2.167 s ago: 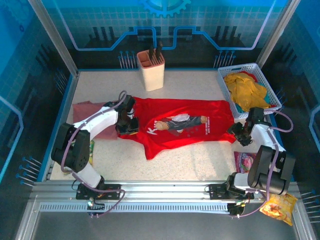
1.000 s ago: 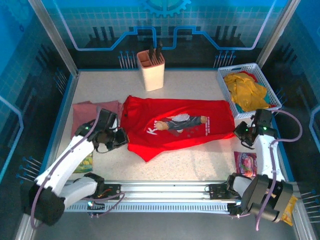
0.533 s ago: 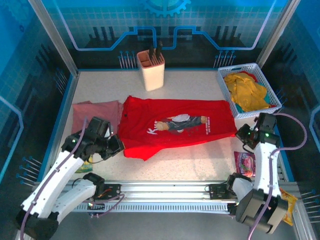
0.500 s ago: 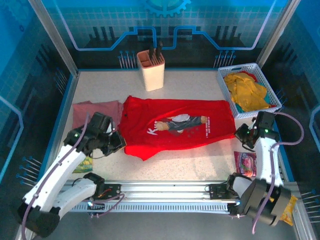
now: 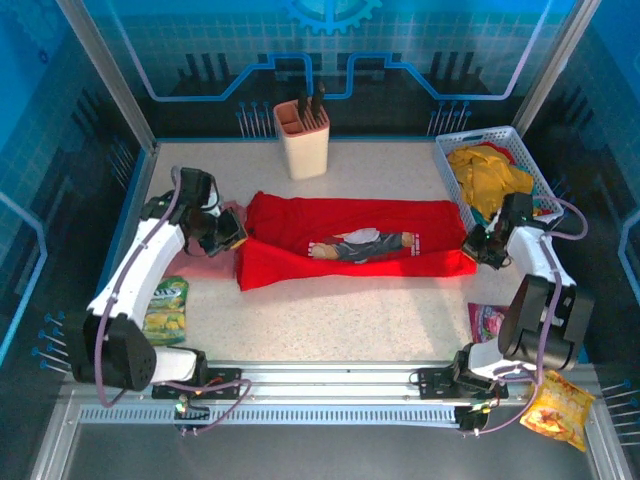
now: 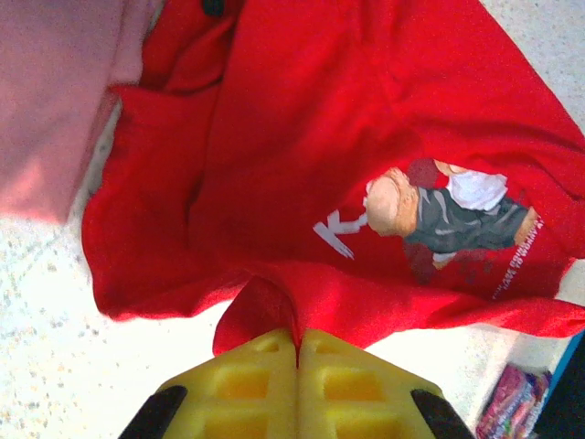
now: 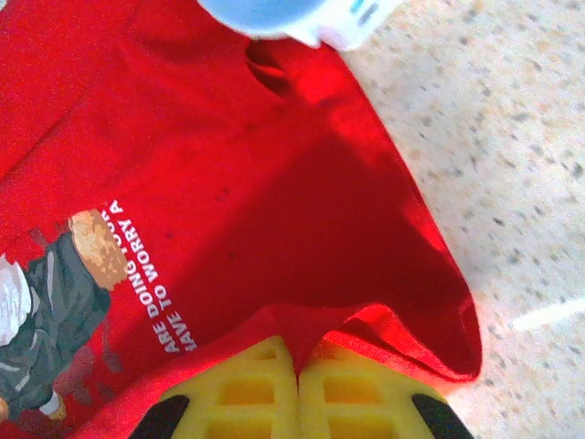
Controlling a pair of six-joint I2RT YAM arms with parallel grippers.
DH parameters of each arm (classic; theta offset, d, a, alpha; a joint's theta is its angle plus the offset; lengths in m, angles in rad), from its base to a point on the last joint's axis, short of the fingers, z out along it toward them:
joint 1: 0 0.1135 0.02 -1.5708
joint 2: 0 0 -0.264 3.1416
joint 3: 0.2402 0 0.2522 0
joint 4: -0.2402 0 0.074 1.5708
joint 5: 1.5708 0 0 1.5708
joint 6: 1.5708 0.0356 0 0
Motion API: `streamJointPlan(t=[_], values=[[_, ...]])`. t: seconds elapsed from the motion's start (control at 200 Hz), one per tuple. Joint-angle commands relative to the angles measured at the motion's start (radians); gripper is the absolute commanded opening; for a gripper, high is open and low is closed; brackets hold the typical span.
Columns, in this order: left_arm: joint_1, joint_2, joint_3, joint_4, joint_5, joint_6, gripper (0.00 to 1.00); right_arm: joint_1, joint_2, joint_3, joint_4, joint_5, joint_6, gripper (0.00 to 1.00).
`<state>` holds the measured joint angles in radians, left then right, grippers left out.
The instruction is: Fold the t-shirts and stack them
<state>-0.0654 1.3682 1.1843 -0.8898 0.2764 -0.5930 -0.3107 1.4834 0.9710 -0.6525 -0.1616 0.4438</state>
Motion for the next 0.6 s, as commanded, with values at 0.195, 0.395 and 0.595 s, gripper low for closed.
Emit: streamJointPlan(t=[0.195,0.395,0.595], values=[[0.026,0.181,0.116,0.059,0.044,0.077,0.00,0.029,0.136,0.096,0.026,0.036,0.017,0.00],[0.036,0.249,0.180,0.057,0.030,0.094,0.00,0.026,0.159,0.101,0.060,0.053,0.032,0.00],[0.038,0.324,0.241,0.063,0.037,0.103,0.00,0.031,0.188,0.101,0.105,0.049,0.059,0.00]])
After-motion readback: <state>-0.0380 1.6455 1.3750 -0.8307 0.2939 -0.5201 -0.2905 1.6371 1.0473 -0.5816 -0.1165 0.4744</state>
